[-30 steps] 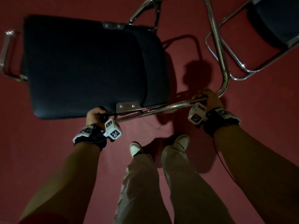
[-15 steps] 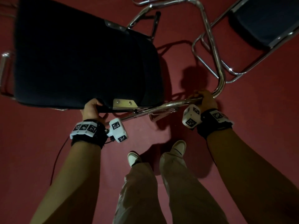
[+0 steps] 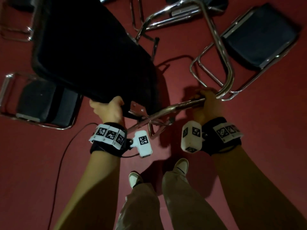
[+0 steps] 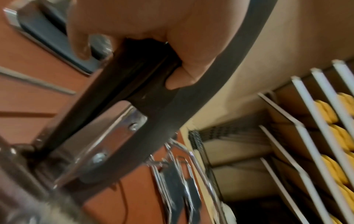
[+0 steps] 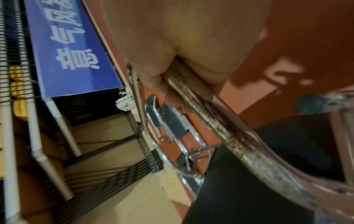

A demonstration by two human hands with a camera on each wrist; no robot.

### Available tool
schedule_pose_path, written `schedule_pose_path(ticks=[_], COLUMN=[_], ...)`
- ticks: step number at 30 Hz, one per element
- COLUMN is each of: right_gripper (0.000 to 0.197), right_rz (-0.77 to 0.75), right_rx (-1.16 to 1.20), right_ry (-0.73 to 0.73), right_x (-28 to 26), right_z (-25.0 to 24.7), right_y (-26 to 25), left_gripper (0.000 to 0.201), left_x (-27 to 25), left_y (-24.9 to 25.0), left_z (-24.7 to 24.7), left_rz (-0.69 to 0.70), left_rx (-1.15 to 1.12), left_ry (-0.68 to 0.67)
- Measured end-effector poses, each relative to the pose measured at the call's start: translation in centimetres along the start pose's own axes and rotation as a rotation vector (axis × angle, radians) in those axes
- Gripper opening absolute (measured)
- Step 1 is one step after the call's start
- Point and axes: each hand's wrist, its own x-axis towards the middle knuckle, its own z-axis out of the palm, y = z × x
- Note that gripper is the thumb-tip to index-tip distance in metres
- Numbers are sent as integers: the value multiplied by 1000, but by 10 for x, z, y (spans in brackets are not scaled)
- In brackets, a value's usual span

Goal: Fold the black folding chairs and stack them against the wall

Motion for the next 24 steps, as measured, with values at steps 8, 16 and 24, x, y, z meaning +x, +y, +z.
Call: schedule_pose_path(ticks=[8, 16, 24], right_gripper=[24, 47, 17], right_rz=[-68, -40, -109], right_rx=[23, 74, -30], right_ry=[-8, 57, 109], right_x=[-23, -31, -20], right_z=[11, 2, -13], right_y=[-12, -32, -52], left_gripper=[98, 94, 75], left_x=[14, 13, 14], left_y=[23, 40, 38], left_z=[-4, 13, 27], left_rz=[13, 70, 131], left_rx=[117, 40, 157], left_ry=[-151, -203, -215])
